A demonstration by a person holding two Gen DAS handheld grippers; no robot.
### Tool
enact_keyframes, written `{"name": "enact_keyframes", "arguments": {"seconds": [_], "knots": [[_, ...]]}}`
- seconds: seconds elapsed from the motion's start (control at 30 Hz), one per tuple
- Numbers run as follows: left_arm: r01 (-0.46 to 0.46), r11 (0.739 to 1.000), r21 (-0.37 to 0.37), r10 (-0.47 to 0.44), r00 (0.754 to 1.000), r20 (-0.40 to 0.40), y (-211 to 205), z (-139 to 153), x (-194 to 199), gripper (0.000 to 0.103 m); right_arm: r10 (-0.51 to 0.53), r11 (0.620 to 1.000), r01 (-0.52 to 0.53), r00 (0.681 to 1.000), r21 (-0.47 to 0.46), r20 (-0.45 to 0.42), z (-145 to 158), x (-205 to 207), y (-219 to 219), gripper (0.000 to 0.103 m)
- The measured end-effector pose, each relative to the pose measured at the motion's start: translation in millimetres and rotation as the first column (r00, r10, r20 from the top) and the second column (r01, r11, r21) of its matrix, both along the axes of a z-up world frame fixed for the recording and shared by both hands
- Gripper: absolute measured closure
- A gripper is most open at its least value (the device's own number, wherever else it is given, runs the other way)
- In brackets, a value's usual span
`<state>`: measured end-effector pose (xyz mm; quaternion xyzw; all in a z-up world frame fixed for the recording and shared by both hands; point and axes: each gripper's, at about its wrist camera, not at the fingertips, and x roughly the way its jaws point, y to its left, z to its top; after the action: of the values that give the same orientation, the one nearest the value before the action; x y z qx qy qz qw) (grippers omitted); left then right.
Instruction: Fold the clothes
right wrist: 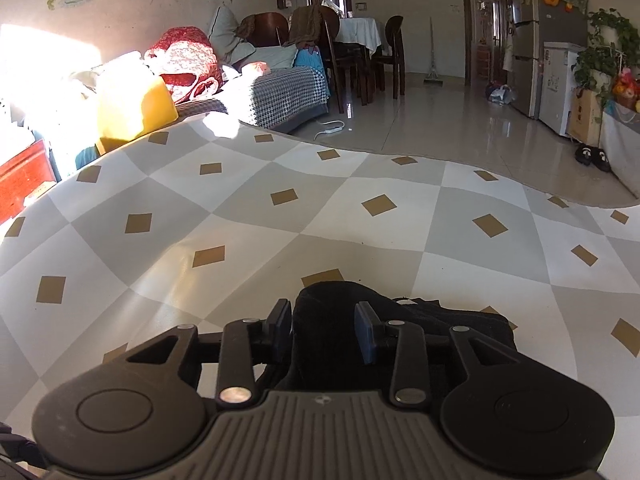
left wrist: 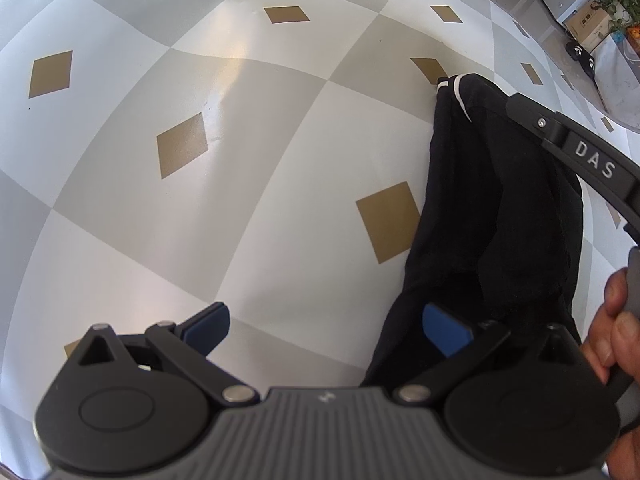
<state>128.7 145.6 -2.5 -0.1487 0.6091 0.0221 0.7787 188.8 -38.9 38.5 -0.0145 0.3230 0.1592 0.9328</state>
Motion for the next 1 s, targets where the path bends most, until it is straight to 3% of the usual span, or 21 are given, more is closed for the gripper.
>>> {"name": "enact_keyframes", "arguments": {"seconds": [0.4, 0.6, 0.8, 1.0], "knots": [[-0.041, 0.999, 0.029, 0.04, 0.999, 0.014, 5.2, 0.4, 3.6, 0.0, 0.034, 0.999, -0.034, 0.997, -0.005, -0.07, -1.7, -56.2, -37.3, 0.058], [-0.062, 0.998, 0.022, 0.061, 0.998, 0.012, 8.2, 0.8, 1.6, 0.0, 0.074, 0.994, -0.066, 0.992, 0.082, -0.102, -6.9, -63.1, -43.7, 0.056], [-0.06, 0.998, 0.031, 0.06, 0.998, 0.009, 7.7, -0.2, 1.4, 0.0, 0.091, 0.996, -0.089, 0.992, 0.028, -0.091, -17.4, -61.3, -35.3, 0.053], [-0.055, 0.998, 0.042, 0.055, 0.998, -0.001, 7.0, -4.1, 0.7, 0.0, 0.115, 0.993, -0.111, 0.988, 0.042, -0.105, -25.9, -59.2, -34.4, 0.052]]}}
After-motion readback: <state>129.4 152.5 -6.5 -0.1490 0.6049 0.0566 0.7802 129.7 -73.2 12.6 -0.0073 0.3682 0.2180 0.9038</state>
